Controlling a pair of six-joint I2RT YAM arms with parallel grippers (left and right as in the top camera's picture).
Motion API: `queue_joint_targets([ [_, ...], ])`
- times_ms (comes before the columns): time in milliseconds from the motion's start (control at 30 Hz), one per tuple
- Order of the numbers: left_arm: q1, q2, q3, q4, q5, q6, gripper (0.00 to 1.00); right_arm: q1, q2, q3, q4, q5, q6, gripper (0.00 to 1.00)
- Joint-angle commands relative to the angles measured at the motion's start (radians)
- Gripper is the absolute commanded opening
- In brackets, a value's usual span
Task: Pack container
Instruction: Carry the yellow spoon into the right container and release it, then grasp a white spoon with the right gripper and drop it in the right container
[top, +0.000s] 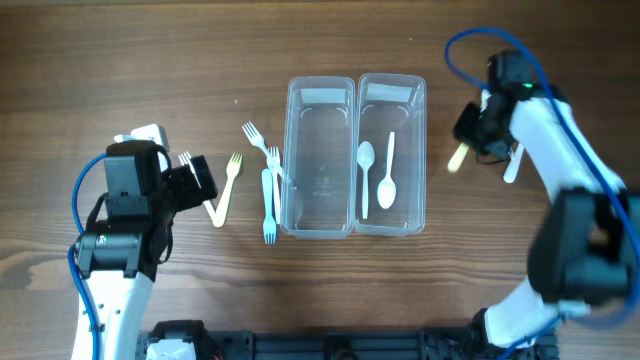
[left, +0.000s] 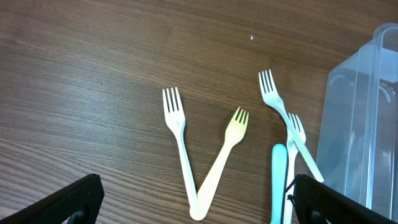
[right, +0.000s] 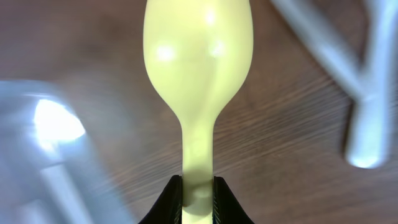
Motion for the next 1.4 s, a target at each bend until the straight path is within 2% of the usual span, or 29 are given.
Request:
queue_joint_targets([
  [0, -0.006, -0.001, 0.021, 0.002, -0.014, 0.016, 1.00, 0.041, -0.195, 0.014, -0.013, -0.062, -0.028, 0.09],
  [67, -0.006, -0.001, 0.021, 0.003, -0.014, 0.016, 1.00, 0.087, -0.256, 0.014, -0.022, -0.099, -0.027, 0.09],
  [167, -0.006, -0.001, 0.021, 0.002, -0.014, 0.016, 1.00, 0.234, -0.295, 0.011, -0.037, -0.094, -0.024, 0.11],
  [333, -0.006, -0.001, 0.021, 0.003, -0.014, 0.016, 1.00, 0.362, -0.180, -0.101, 0.046, -0.079, 0.026, 0.11],
  [467, -0.006, -0.001, 0.021, 0.003, -0.014, 0.016, 1.00, 0.386, -0.064, -0.142, 0.103, -0.079, -0.003, 0.12],
  [633, -0.006, -0.001, 0.021, 0.003, -0.014, 0.016, 1.00, 0.381, -0.150, -0.086, 0.114, -0.062, -0.084, 0.51],
  [667, -0.006, -0.001, 0.021, 0.003, -0.014, 0.016, 1.00, 0.377, -0.177, -0.074, 0.122, -0.051, -0.107, 0.58],
  [700, -0.006, -0.001, 0.021, 0.003, -0.014, 0.016, 1.00, 0.370, -0.201, -0.064, 0.127, -0.033, -0.135, 0.58],
  [800, -0.006, -0.001, 0.021, 0.003, -0.014, 0.016, 1.00, 0.284, -0.269, -0.048, 0.125, 0.148, -0.163, 0.63],
  [900, -0.006, -0.001, 0.021, 0.003, -0.014, 0.016, 1.00, 0.104, -0.269, -0.048, 0.116, 0.129, -0.164, 0.63],
  [1067, -0.006, -0.001, 0.021, 0.003, -0.014, 0.016, 1.00, -0.222, -0.216, -0.049, 0.116, 0.066, -0.157, 0.57],
  [1167, -0.006, -0.001, 0.021, 0.002, -0.014, 0.016, 1.00, -0.287, -0.143, -0.049, 0.155, 0.064, -0.166, 0.57],
  [1267, -0.006, -0.001, 0.021, 0.003, -0.014, 0.016, 1.00, -0.287, -0.044, -0.049, 0.279, -0.153, -0.416, 0.57],
  [1367, -0.006, -0.001, 0.021, 0.003, -0.014, 0.016, 1.00, -0.287, 0.079, -0.049, 0.346, -0.177, -0.472, 0.54],
])
